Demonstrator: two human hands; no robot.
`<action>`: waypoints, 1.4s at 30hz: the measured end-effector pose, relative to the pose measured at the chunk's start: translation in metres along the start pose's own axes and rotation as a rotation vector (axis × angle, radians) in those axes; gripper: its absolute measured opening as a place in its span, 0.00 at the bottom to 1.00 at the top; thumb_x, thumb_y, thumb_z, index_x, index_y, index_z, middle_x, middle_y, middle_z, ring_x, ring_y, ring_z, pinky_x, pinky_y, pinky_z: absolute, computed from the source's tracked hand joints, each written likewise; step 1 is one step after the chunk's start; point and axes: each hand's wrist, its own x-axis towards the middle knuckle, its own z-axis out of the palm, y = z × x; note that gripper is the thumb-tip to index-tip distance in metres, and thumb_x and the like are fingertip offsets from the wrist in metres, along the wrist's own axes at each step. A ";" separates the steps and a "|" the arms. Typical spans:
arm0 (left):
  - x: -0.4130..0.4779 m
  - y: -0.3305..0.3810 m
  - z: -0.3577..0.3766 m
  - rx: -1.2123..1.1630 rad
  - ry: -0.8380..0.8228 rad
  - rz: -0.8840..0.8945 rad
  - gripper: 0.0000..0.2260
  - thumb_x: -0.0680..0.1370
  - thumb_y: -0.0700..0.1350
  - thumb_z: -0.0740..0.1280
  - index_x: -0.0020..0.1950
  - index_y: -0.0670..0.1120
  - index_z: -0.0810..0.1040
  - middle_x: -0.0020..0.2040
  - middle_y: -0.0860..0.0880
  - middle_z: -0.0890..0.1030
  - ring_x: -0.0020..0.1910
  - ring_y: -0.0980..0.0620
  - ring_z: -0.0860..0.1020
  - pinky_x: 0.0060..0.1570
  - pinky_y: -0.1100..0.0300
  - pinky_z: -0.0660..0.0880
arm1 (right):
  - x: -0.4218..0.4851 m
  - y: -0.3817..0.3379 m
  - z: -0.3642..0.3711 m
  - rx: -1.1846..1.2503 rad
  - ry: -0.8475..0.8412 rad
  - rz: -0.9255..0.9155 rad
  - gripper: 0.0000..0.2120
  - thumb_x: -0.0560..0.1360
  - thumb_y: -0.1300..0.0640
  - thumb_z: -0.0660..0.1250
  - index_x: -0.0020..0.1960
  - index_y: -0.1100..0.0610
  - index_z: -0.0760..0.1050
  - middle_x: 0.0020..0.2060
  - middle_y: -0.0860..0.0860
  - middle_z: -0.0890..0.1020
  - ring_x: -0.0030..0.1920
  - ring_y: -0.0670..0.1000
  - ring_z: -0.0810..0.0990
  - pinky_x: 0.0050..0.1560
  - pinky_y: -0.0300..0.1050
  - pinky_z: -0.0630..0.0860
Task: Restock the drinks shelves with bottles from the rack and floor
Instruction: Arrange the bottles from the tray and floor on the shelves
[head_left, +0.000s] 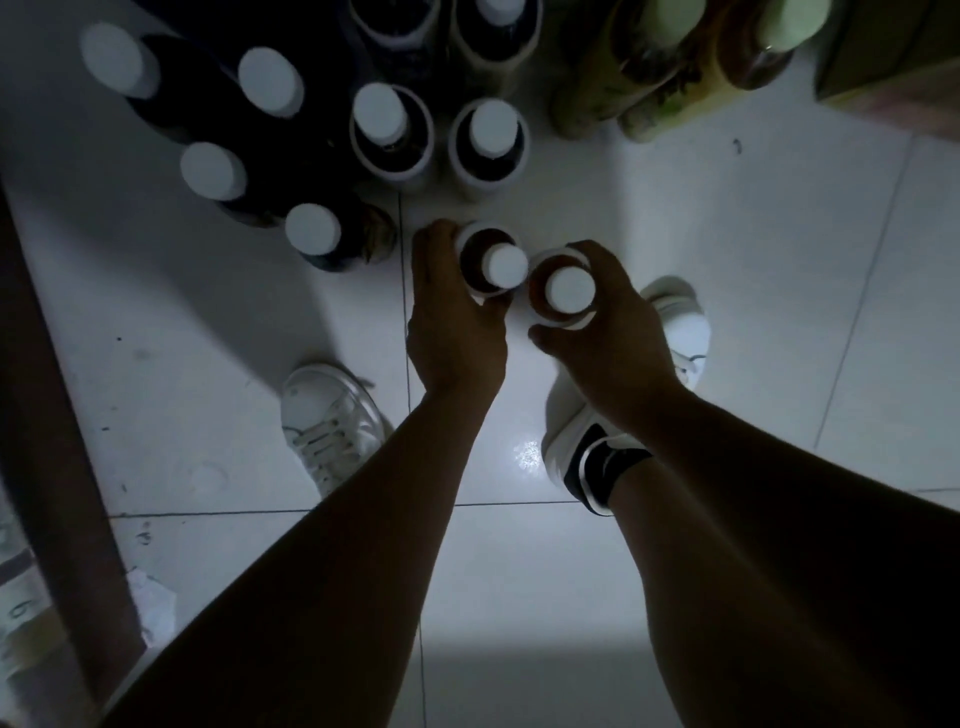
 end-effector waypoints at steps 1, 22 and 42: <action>-0.002 -0.001 -0.001 -0.041 -0.036 -0.015 0.30 0.71 0.45 0.77 0.69 0.50 0.69 0.65 0.53 0.77 0.63 0.51 0.77 0.58 0.52 0.77 | -0.005 -0.002 -0.002 -0.001 0.001 -0.003 0.32 0.67 0.61 0.78 0.67 0.53 0.70 0.57 0.46 0.81 0.58 0.48 0.80 0.59 0.45 0.77; -0.097 0.185 -0.359 -0.193 -0.240 0.323 0.28 0.65 0.52 0.80 0.63 0.47 0.79 0.56 0.54 0.82 0.57 0.59 0.79 0.56 0.65 0.74 | -0.167 -0.280 -0.177 0.176 -0.267 -0.204 0.35 0.65 0.65 0.80 0.65 0.47 0.69 0.54 0.34 0.77 0.52 0.25 0.74 0.50 0.20 0.68; -0.180 0.415 -0.752 -1.217 -0.189 0.166 0.15 0.71 0.59 0.71 0.44 0.49 0.87 0.44 0.44 0.86 0.41 0.47 0.84 0.41 0.52 0.80 | -0.333 -0.695 -0.305 0.680 -0.281 -0.527 0.27 0.70 0.40 0.68 0.63 0.54 0.75 0.54 0.50 0.85 0.53 0.55 0.85 0.50 0.52 0.82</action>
